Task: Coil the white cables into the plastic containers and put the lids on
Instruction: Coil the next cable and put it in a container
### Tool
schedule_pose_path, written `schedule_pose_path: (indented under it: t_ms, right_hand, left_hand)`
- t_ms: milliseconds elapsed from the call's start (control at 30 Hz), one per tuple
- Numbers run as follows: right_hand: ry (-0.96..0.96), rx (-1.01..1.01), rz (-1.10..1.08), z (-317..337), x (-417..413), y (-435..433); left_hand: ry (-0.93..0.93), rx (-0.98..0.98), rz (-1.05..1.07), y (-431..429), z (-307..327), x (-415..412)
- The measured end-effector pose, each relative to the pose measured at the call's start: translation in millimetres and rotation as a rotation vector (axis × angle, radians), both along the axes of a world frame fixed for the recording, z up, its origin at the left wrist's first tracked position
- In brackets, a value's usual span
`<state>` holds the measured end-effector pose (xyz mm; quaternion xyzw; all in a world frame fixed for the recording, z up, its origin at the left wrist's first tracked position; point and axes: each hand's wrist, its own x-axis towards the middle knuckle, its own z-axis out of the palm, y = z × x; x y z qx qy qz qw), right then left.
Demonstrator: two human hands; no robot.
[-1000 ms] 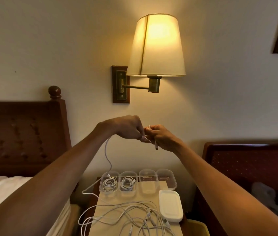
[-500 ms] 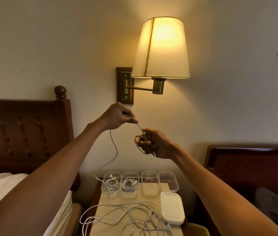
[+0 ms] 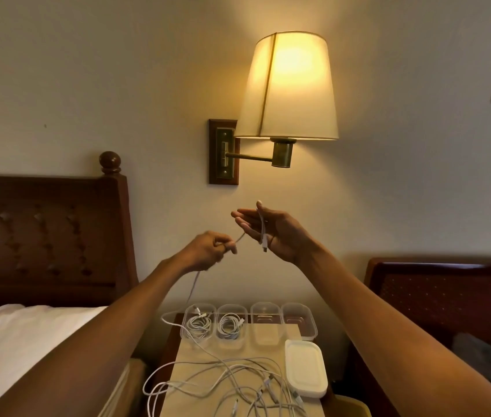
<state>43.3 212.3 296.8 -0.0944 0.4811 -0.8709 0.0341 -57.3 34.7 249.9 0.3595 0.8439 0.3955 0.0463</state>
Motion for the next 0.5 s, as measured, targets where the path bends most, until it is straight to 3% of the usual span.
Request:
schedule_pose_path:
  t_ms: [233,400,500]
  right_hand:
    - [0.086,0.280,-0.231,-8,-15,10]
    - [0.093,0.619,-0.393,-26,-16,21]
    - [0.067,0.773,-0.401,-34,-13,22]
  left_hand:
    - [-0.160,-0.279,-0.186,21,1,44]
    - [-0.020,-0.520,-0.216,25,43,66]
    - [0.070,-0.548,-0.256,20,68,67]
